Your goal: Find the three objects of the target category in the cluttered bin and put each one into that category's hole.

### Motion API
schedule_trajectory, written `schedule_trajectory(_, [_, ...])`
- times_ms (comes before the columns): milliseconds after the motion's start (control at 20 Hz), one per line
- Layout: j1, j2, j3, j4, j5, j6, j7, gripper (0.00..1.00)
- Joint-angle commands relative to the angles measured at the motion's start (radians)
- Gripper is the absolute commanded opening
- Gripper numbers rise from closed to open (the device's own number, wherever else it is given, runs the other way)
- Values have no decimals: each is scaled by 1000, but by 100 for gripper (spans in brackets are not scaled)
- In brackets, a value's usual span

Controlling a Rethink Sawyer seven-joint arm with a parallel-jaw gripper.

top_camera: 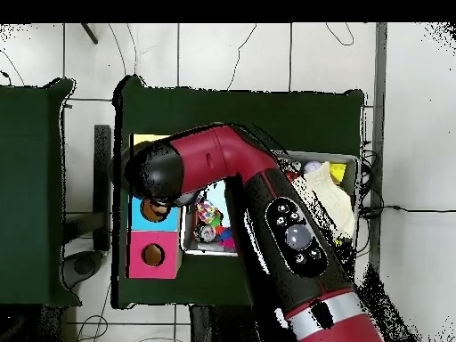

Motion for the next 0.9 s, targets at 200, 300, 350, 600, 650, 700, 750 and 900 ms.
schedule_trajectory(200, [59, 104, -84, -56, -45, 48, 98, 0])
schedule_trajectory(300, [66, 108, -97, -59, -48, 60, 93, 0])
schedule_trajectory(350, [69, 110, -103, -60, -47, 66, 93, 0])
schedule_trajectory(600, [86, 130, -130, -71, -56, 83, 84, 0])
schedule_trajectory(650, [92, 133, -136, -76, -59, 89, 84, 0])
schedule_trajectory(700, [95, 135, -141, -78, -63, 96, 81, 0])
schedule_trajectory(750, [97, 134, -149, -70, -69, 97, 79, 0])
schedule_trajectory(900, [107, 139, -165, -75, -75, 111, 76, 0])
